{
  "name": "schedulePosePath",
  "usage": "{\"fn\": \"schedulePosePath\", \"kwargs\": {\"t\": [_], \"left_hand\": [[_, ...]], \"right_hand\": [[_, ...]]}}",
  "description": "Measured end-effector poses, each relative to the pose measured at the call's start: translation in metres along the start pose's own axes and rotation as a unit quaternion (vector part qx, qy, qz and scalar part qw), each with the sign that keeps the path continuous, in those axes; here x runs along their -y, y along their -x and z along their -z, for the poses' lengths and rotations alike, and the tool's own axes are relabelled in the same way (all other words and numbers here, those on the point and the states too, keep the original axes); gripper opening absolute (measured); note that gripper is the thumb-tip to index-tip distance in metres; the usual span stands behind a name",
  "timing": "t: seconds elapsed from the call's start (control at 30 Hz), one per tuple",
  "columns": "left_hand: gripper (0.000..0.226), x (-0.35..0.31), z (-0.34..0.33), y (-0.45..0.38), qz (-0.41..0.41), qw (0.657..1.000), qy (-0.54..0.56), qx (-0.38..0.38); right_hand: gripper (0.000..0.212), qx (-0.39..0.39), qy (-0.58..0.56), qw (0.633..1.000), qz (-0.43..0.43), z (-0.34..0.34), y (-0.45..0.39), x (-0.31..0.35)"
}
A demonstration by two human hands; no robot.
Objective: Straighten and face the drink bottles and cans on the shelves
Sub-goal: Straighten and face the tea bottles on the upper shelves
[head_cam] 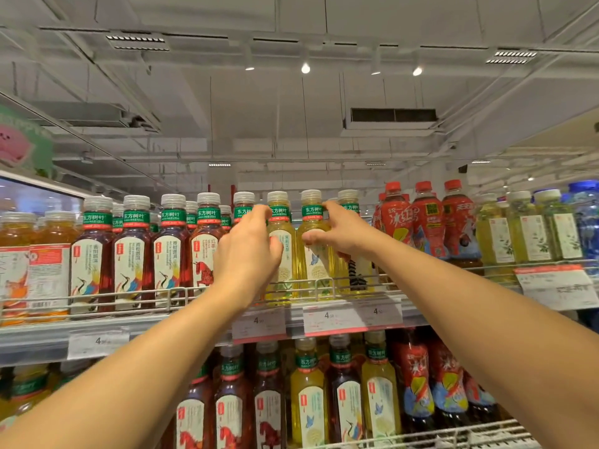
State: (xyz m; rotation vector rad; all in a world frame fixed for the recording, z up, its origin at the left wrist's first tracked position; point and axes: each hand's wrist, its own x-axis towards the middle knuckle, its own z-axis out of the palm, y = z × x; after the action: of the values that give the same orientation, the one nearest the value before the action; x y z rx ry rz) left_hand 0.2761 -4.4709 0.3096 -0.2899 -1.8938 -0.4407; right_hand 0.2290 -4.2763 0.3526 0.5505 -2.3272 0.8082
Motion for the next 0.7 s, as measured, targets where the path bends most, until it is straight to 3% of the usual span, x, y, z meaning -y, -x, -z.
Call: {"fn": "schedulePosePath", "kwargs": {"t": [0.13, 0.23, 0.3, 0.4, 0.47, 0.6, 0.7], "left_hand": [[0.047, -0.003, -0.009, -0.024, 0.038, 0.999, -0.028, 0.026], [0.050, -0.002, -0.017, -0.033, 0.046, 0.997, -0.032, 0.049], [0.051, 0.000, -0.022, -0.036, 0.050, 0.996, -0.027, 0.066], [0.052, 0.002, -0.027, -0.038, 0.059, 0.995, -0.020, 0.082], [0.055, 0.001, -0.030, -0.038, 0.066, 0.994, -0.025, 0.087], [0.065, -0.002, -0.033, -0.034, 0.060, 0.992, -0.059, 0.094], [0.066, -0.004, -0.030, -0.033, 0.043, 0.992, -0.083, 0.088]], "right_hand": [[0.052, 0.021, -0.052, 0.998, 0.021, 0.000, 0.004, 0.001], [0.067, 0.000, -0.027, 0.999, 0.033, -0.001, 0.009, -0.003], [0.071, -0.064, -0.015, 0.995, 0.070, 0.003, 0.016, -0.009], [0.045, -0.235, 0.035, 0.965, 0.113, 0.012, 0.029, -0.031], [0.036, -0.302, 0.068, 0.948, 0.078, 0.014, 0.037, -0.049], [0.058, -0.222, 0.156, 0.962, -0.016, 0.002, 0.042, -0.070], [0.065, -0.163, 0.147, 0.974, -0.051, -0.002, 0.037, -0.075]]}}
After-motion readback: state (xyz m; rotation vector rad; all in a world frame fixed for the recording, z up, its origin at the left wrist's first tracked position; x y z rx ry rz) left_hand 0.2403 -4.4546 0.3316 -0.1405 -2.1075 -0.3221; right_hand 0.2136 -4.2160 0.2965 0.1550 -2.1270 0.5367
